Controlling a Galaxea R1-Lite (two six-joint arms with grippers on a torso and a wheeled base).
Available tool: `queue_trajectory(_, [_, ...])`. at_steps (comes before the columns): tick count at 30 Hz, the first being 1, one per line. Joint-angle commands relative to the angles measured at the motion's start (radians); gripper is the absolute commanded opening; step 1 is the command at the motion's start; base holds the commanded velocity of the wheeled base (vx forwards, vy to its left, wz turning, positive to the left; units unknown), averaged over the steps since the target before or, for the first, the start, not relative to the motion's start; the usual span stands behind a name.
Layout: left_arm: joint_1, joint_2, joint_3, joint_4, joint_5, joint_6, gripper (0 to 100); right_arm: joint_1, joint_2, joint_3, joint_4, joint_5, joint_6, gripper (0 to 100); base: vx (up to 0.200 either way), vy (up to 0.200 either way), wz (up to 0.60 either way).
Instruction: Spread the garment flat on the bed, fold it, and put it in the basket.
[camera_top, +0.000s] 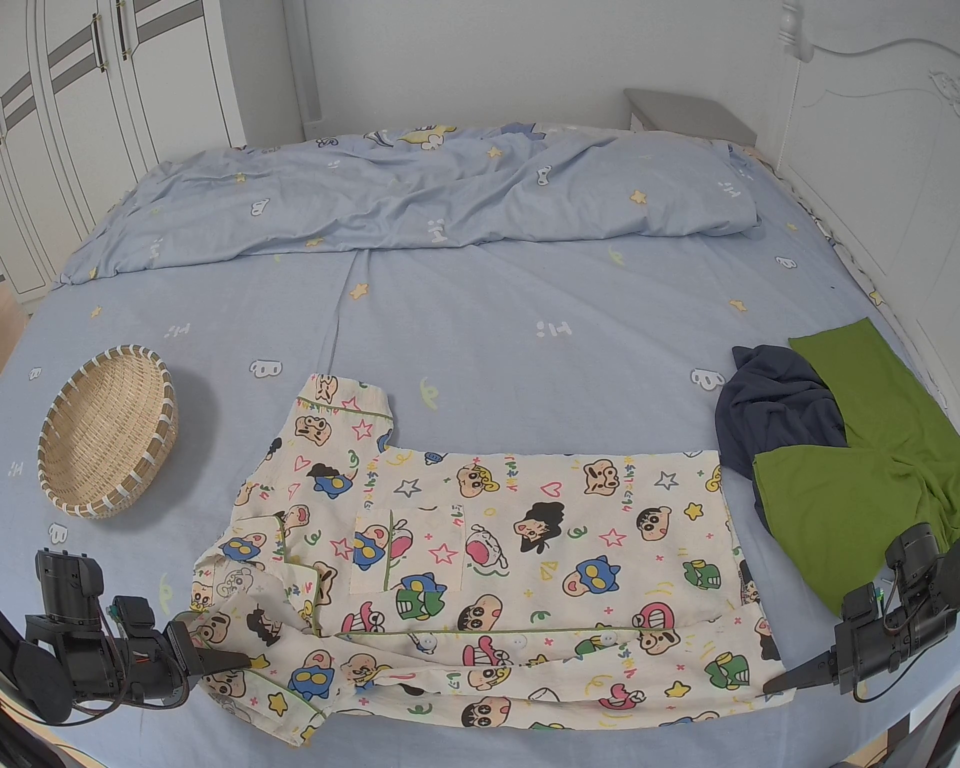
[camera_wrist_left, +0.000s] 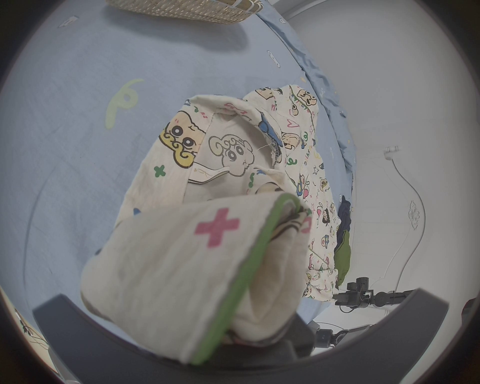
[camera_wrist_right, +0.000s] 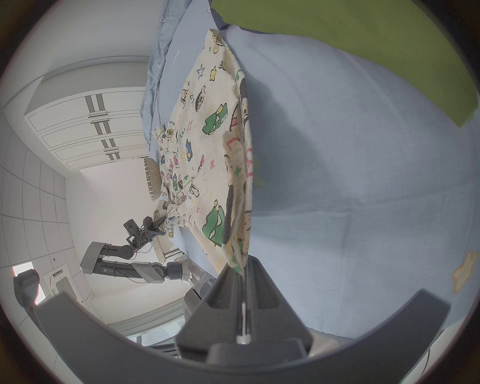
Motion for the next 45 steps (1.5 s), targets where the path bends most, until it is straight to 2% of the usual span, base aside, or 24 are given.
queue_trajectory(1, [-0.004, 0.019, 0.008, -0.001, -0.001, 0.001, 0, 0.001, 0.004, 0.0, -0.001, -0.001, -0.001, 0, 0.0, 0.0, 0.0])
queue_trajectory(10, [-0.003, 0.092, 0.002, -0.015, 0.0, 0.079, 0, -0.012, 0.007, 0.0, -0.003, -0.001, -0.01, 0, 0.0, 0.0, 0.0])
queue_trajectory(11, [-0.003, 0.094, 0.002, -0.017, 0.0, 0.079, 0, -0.012, 0.007, 0.001, -0.003, -0.001, -0.011, 100, 0.0, 0.0, 0.0])
queue_trajectory(14, [-0.001, 0.094, 0.001, -0.017, 0.0, 0.079, 0, -0.012, 0.007, 0.001, -0.003, -0.001, -0.016, 100, 0.0, 0.0, 0.0])
queue_trajectory(15, [-0.001, 0.096, -0.001, -0.017, 0.0, 0.079, 100, -0.012, 0.007, 0.0, -0.003, -0.001, -0.016, 100, 0.0, 0.0, 0.0])
queue_trajectory(24, [-0.001, 0.099, -0.01, -0.017, 0.0, 0.079, 100, -0.016, 0.007, 0.0, -0.004, -0.001, -0.016, 100, 0.0, 0.0, 0.0])
queue_trajectory(29, [-0.003, 0.034, 0.018, 0.02, 0.002, 0.071, 100, -0.024, 0.007, 0.001, -0.009, -0.001, -0.016, 100, 0.0, 0.0, 0.0])
queue_trajectory(34, [0.003, -0.151, 0.018, 0.148, 0.003, 0.068, 100, -0.025, -0.006, 0.006, -0.015, -0.001, -0.016, 100, 0.0, 0.0, 0.0])
queue_trajectory(38, [-0.017, -0.349, -0.001, 0.301, 0.0, 0.07, 100, -0.05, -0.062, 0.0, -0.02, -0.001, -0.016, 100, 0.0, 0.0, 0.0])
queue_trajectory(39, [-0.017, -0.349, -0.001, 0.301, 0.0, 0.07, 100, -0.05, -0.062, 0.0, -0.02, -0.001, -0.016, 100, 0.0, 0.0, 0.0])
queue_trajectory(41, [-0.086, -0.446, -0.045, 0.471, 0.008, 0.071, 100, -0.079, -0.084, -0.01, -0.023, -0.004, -0.015, 100, 0.0, 0.0, 0.0])
queue_trajectory(45, [-0.107, -0.589, -0.153, 0.726, 0.011, 0.076, 100, -0.137, -0.116, -0.036, -0.021, -0.007, -0.015, 100, 0.0, 0.0, 0.0])
